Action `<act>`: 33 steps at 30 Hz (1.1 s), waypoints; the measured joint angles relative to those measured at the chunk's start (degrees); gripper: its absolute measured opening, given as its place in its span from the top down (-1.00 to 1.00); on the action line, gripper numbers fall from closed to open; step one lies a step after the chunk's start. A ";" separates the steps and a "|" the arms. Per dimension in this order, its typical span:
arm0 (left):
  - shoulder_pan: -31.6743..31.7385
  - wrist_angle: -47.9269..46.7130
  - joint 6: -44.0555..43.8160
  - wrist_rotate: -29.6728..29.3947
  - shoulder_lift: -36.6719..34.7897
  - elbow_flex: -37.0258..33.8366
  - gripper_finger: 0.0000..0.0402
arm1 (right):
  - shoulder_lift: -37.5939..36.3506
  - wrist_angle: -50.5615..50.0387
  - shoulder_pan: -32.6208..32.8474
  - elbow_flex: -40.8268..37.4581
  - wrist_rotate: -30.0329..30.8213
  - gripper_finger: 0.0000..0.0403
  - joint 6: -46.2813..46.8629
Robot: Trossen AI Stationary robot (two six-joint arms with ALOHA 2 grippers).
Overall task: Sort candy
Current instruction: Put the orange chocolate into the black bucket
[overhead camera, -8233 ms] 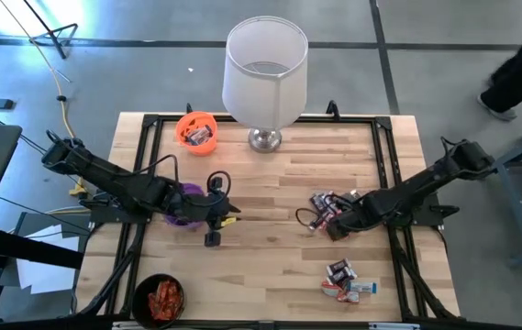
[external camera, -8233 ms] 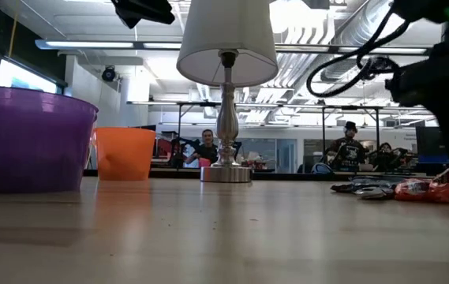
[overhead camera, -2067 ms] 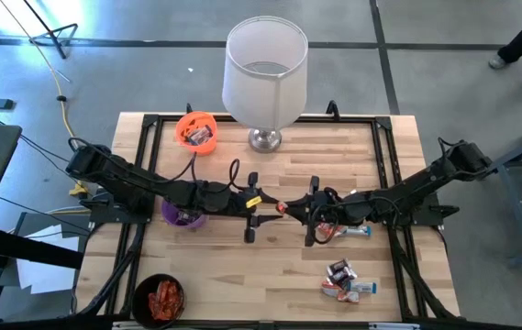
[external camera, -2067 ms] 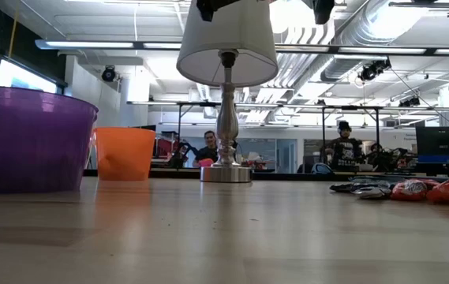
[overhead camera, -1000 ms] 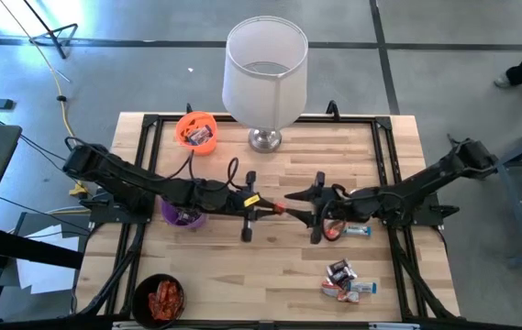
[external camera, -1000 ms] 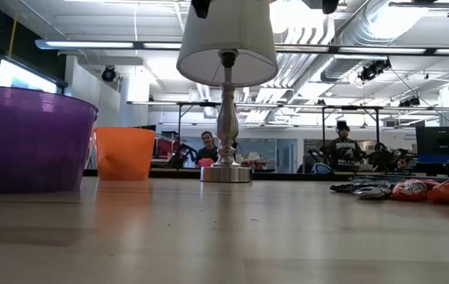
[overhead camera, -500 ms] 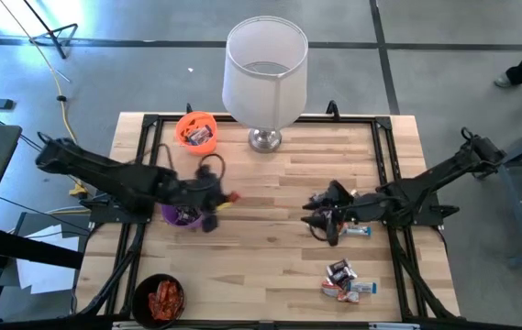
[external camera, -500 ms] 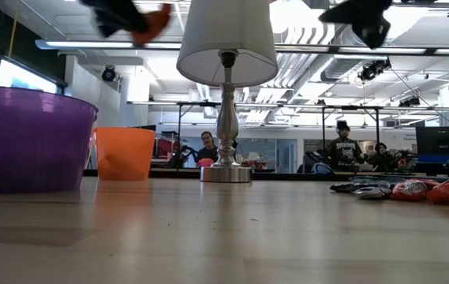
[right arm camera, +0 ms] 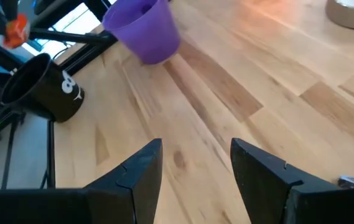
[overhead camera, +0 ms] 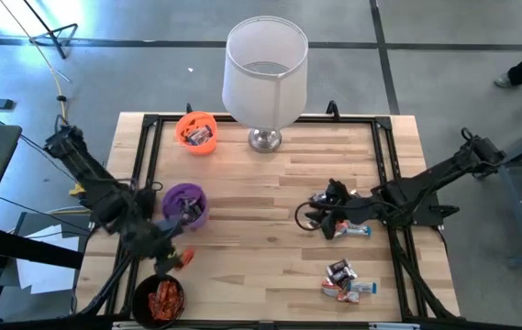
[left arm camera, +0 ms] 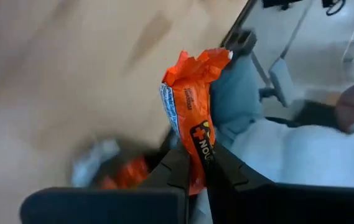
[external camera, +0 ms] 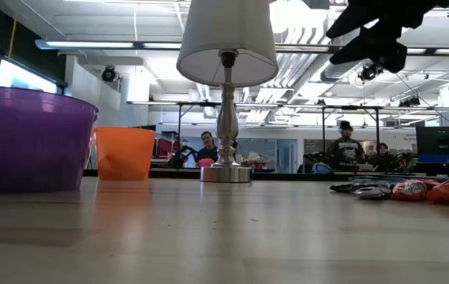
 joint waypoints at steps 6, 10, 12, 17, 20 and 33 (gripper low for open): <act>-11.04 -0.25 -25.43 -3.00 2.79 0.00 0.93 | 0.00 -0.77 -0.91 0.00 0.09 0.09 -1.88; -15.16 1.06 -38.99 -4.19 5.67 0.00 0.93 | 0.00 -1.91 -0.91 0.00 0.96 0.09 -6.12; -16.21 2.85 -42.00 -4.06 7.20 0.00 0.93 | 0.00 -2.39 -0.91 0.00 1.97 0.09 -7.98; -15.83 8.68 -41.64 -2.21 9.58 -0.01 0.93 | 0.02 -4.17 -0.91 0.00 2.19 0.09 -8.83; -15.61 10.13 -40.29 -0.74 9.86 -0.01 0.93 | 0.02 -5.40 -0.78 0.00 2.14 0.09 -8.49; -15.54 7.69 -33.36 2.65 9.82 -0.02 0.65 | 0.02 -6.54 -0.74 -0.24 -0.26 0.09 -5.35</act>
